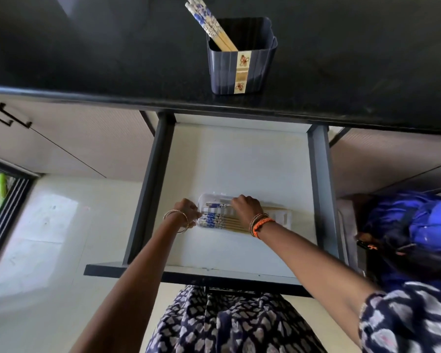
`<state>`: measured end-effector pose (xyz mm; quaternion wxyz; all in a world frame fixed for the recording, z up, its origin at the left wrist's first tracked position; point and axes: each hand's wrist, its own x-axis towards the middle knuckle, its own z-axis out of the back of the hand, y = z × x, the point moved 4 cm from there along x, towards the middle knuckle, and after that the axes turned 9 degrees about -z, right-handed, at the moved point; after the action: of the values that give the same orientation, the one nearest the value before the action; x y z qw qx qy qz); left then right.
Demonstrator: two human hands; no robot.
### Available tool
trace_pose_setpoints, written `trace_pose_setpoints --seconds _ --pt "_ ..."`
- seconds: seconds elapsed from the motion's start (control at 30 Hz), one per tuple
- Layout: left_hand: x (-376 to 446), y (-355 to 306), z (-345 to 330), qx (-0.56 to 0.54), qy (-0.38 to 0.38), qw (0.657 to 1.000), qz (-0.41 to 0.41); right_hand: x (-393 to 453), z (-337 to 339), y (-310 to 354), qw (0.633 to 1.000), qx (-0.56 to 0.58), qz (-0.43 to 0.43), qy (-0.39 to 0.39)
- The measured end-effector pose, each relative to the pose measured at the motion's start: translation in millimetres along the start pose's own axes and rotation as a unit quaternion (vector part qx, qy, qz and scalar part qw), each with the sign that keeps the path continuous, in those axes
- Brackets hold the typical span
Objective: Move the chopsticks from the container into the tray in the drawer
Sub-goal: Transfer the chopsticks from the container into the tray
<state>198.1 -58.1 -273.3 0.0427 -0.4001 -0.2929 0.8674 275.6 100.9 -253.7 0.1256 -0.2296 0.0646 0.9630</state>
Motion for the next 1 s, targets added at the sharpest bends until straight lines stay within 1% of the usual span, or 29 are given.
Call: trace_pose_setpoints --seconds 0.13,0.23,0.47,0.67,0.8,1.0 --pt "1 5 -1 -0.018 0.001 1.0 -0.002 2 -15 11 0.999 -0.034 0.014 -0.005" --pt "5 7 -3 -0.016 -0.007 1.0 -0.003 1 -21 11 0.999 -0.039 0.014 -0.008" --pt "7 11 -2 -0.029 0.005 1.0 0.005 -6 -22 8 0.998 -0.063 0.026 -0.003" --pt "7 13 -3 -0.043 0.004 0.999 0.006 -11 -20 6 0.995 -0.071 0.063 0.0" --pt "8 14 -4 -0.039 -0.002 0.999 0.008 -13 -23 6 0.992 -0.097 0.076 0.004" --pt "7 14 -4 -0.026 -0.011 1.0 0.005 -14 -19 6 0.991 -0.107 0.08 0.001"
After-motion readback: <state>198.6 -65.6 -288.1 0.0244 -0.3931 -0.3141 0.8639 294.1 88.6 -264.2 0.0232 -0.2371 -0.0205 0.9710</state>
